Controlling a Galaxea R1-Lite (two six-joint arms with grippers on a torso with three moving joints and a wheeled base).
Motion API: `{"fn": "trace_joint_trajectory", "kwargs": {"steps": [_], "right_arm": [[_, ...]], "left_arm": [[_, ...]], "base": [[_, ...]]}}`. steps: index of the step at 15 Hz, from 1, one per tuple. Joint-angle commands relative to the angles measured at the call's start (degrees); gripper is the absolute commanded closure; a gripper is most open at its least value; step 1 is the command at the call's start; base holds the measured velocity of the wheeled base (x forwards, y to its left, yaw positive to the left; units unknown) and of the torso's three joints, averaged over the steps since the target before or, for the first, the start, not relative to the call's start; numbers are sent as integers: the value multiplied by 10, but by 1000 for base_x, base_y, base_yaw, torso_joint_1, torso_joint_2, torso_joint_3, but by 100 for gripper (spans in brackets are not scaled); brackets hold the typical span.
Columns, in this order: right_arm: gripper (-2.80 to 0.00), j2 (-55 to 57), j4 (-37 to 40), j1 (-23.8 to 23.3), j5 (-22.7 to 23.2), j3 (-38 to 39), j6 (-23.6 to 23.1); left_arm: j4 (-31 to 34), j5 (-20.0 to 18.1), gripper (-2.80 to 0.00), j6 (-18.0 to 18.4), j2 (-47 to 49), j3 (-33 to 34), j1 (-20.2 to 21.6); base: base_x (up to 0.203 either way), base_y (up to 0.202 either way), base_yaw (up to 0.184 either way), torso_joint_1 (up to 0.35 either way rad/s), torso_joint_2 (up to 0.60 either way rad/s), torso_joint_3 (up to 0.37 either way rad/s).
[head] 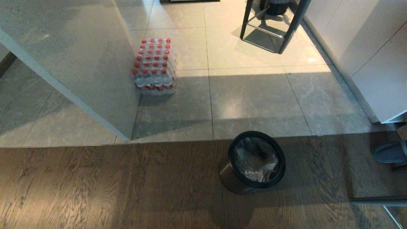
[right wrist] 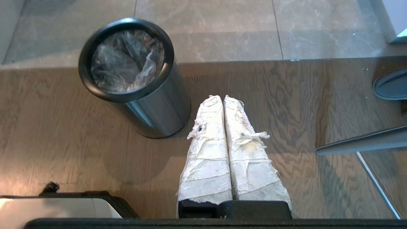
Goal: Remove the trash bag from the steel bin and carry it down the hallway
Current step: Place the outer trash can on the ground
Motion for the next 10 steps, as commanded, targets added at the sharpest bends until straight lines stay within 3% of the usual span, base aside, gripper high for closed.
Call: {"fn": "trace_joint_trajectory", "kwargs": {"steps": [1, 8, 10], "right_arm": [[0, 0, -1, 0, 0, 1, 1], [0, 0, 5, 0, -2, -9, -2], [0, 37, 45, 0, 16, -95, -4]], "left_arm": [[0, 0, 0, -1, 0, 0, 0], [1, 0, 0, -5, 0, 0, 0], [1, 0, 0, -5, 0, 0, 0]], "base": [[0, 0, 0, 2, 2, -153], [0, 0, 0, -1, 0, -24], [0, 0, 0, 0, 0, 0]]}}
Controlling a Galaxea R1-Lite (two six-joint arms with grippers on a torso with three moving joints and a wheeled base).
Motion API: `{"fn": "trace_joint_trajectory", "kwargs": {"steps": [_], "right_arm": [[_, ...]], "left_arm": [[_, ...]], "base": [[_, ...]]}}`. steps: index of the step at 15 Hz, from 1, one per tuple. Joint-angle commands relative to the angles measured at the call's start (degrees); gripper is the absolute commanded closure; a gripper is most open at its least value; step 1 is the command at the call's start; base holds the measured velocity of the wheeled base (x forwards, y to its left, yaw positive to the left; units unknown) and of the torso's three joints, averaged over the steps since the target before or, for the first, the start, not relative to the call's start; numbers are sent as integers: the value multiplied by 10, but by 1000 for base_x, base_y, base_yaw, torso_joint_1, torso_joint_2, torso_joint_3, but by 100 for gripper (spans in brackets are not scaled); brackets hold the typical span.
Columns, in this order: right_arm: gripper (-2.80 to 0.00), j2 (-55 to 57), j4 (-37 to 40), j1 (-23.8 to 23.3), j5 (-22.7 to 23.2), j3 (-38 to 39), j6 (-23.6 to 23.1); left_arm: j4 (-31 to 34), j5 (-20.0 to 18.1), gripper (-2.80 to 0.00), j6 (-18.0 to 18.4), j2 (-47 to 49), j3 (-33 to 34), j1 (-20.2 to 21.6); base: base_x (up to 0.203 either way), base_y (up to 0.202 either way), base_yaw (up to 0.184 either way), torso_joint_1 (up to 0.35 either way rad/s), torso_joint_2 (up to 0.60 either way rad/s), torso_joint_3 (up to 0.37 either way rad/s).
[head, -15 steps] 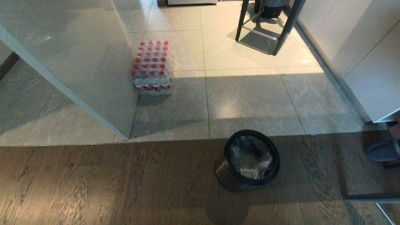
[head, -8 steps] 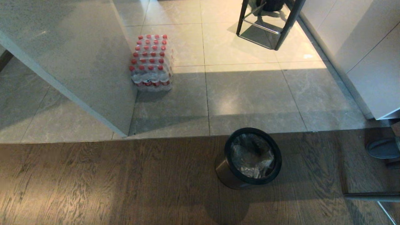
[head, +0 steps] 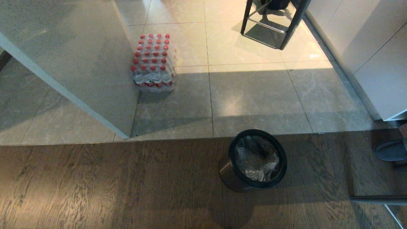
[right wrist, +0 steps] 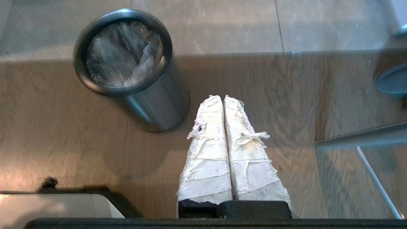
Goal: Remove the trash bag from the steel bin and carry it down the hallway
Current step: Place the outer trash can on the ground
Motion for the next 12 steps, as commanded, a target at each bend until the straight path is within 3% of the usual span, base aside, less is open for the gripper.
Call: {"fn": "trace_joint_trajectory", "kwargs": {"steps": [1, 7, 8, 11, 12], "right_arm": [[0, 68, 53, 0, 25, -119, 1], [0, 469, 222, 24, 106, -440, 58], [0, 523, 244, 47, 118, -475, 67], [0, 640, 292, 178, 143, -531, 80], [0, 675, 294, 192, 148, -535, 78]], "left_arm": [[0, 0, 0, 0, 0, 0, 0], [0, 0, 0, 0, 0, 0, 0], [0, 0, 0, 0, 0, 0, 0], [0, 0, 0, 0, 0, 0, 0], [0, 0, 0, 0, 0, 0, 0]], "base": [[0, 0, 0, 0, 0, 0], [0, 0, 0, 0, 0, 0], [0, 0, 0, 0, 0, 0], [0, 0, 0, 0, 0, 0], [0, 0, 0, 0, 0, 0]]}}
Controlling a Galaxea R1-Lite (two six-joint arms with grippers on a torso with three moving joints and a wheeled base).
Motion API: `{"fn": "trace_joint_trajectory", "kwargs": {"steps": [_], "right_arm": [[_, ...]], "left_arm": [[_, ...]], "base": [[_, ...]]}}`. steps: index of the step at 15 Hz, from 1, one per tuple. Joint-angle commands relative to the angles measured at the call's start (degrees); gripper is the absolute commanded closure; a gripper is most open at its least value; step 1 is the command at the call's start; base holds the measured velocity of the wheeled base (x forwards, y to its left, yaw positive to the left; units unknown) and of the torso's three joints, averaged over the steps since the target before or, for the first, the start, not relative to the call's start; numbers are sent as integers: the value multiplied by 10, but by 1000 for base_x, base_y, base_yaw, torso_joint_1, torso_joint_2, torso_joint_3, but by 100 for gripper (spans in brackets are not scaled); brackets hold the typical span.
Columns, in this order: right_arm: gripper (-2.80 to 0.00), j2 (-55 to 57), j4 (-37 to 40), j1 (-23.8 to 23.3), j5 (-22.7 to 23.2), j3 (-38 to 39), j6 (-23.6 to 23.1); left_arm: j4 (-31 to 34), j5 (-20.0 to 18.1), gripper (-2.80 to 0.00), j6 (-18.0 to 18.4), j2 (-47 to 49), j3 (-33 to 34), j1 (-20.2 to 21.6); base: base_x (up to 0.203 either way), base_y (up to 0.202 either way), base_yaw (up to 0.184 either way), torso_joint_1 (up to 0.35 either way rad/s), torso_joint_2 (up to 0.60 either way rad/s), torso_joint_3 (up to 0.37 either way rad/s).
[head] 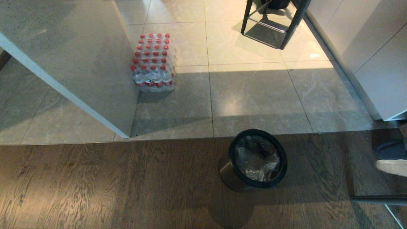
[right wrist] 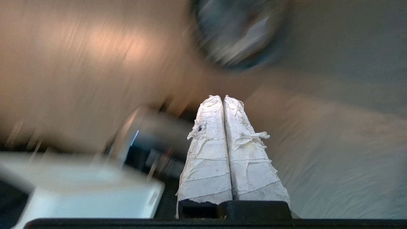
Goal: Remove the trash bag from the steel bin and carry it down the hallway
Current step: Place the outer trash can on the ground
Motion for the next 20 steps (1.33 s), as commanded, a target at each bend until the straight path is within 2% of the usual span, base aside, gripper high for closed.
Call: {"fn": "trace_joint_trajectory", "kwargs": {"steps": [1, 3, 4, 7, 8, 11, 14, 16, 18, 20], "right_arm": [[0, 135, 0, 42, 9, -21, -6], [0, 195, -21, 54, 22, -39, -11], [0, 215, -35, 79, 34, -35, -15], [0, 251, -156, 113, 38, 51, -25], [-280, 265, -197, 122, 38, 77, -40], [-280, 327, -216, 137, 19, 106, -161], [-280, 382, -269, 182, -34, 106, -176], [-280, 406, -351, 202, -43, 108, -181], [-280, 437, -394, 218, -62, 98, -184], [-280, 469, -417, 223, -122, 82, -186]], "left_arm": [[0, 0, 0, 0, 0, 0, 0], [0, 0, 0, 0, 0, 0, 0], [0, 0, 0, 0, 0, 0, 0], [0, 0, 0, 0, 0, 0, 0], [0, 0, 0, 0, 0, 0, 0], [-1, 0, 0, 0, 0, 0, 0], [0, 0, 0, 0, 0, 0, 0], [0, 0, 0, 0, 0, 0, 0], [-1, 0, 0, 0, 0, 0, 0], [0, 0, 0, 0, 0, 0, 0]], "base": [[0, 0, 0, 0, 0, 0], [0, 0, 0, 0, 0, 0], [0, 0, 0, 0, 0, 0], [0, 0, 0, 0, 0, 0], [0, 0, 0, 0, 0, 0], [0, 0, 0, 0, 0, 0], [0, 0, 0, 0, 0, 0], [0, 0, 0, 0, 0, 0], [0, 0, 0, 0, 0, 0], [0, 0, 0, 0, 0, 0]]}}
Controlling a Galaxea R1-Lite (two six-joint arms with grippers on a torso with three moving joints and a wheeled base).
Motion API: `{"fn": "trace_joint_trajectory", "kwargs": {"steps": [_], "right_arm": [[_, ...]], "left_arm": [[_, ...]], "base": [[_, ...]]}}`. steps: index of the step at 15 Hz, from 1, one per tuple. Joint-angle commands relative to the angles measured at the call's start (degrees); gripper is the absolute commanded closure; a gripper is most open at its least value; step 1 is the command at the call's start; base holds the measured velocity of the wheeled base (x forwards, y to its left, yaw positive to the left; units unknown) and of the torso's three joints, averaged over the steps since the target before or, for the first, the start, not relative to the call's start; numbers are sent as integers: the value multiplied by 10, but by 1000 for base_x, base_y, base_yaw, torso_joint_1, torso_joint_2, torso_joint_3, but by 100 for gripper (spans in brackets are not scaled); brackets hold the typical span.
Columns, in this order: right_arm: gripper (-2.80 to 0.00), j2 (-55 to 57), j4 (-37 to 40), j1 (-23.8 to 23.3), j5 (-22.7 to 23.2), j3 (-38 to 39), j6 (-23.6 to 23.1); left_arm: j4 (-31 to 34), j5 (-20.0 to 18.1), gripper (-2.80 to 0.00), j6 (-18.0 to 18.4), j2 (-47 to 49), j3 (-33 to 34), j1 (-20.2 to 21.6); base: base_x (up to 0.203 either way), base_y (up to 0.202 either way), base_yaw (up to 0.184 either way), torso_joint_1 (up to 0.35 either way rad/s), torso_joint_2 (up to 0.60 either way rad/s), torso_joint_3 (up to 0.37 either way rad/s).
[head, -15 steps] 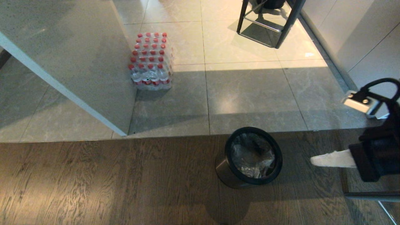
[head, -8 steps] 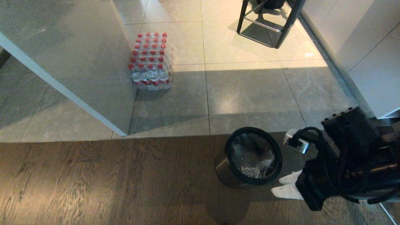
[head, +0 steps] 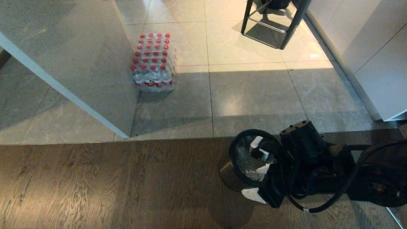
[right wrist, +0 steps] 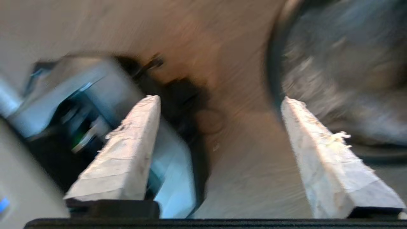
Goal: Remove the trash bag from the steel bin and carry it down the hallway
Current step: Place the outer trash can on the ground
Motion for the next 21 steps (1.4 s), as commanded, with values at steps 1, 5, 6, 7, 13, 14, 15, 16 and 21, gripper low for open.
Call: {"fn": "trace_joint_trajectory", "kwargs": {"steps": [1, 5, 6, 7, 13, 14, 15, 16, 21], "right_arm": [[-280, 48, -13, 7, -82, -21, -8], [-280, 105, -4, 5, -293, -44, -90], [-280, 122, -3, 4, -308, -54, -84], [-280, 129, -1, 5, -312, -65, -75], [-280, 94, 82, -4, -201, -84, -46], [-280, 82, 112, -11, -189, -90, -46], [-280, 77, 148, -15, -159, -96, -45], [-280, 76, 175, -18, -111, -103, -44], [-280, 122, 186, -21, -54, -171, -13]], "left_arm": [[0, 0, 0, 0, 0, 0, 0], [0, 0, 0, 0, 0, 0, 0], [0, 0, 0, 0, 0, 0, 0], [0, 0, 0, 0, 0, 0, 0], [0, 0, 0, 0, 0, 0, 0], [0, 0, 0, 0, 0, 0, 0], [0, 0, 0, 0, 0, 0, 0], [0, 0, 0, 0, 0, 0, 0], [0, 0, 0, 0, 0, 0, 0]], "base": [[0, 0, 0, 0, 0, 0], [0, 0, 0, 0, 0, 0], [0, 0, 0, 0, 0, 0], [0, 0, 0, 0, 0, 0], [0, 0, 0, 0, 0, 0], [0, 0, 0, 0, 0, 0], [0, 0, 0, 0, 0, 0], [0, 0, 0, 0, 0, 0], [0, 0, 0, 0, 0, 0]]}}
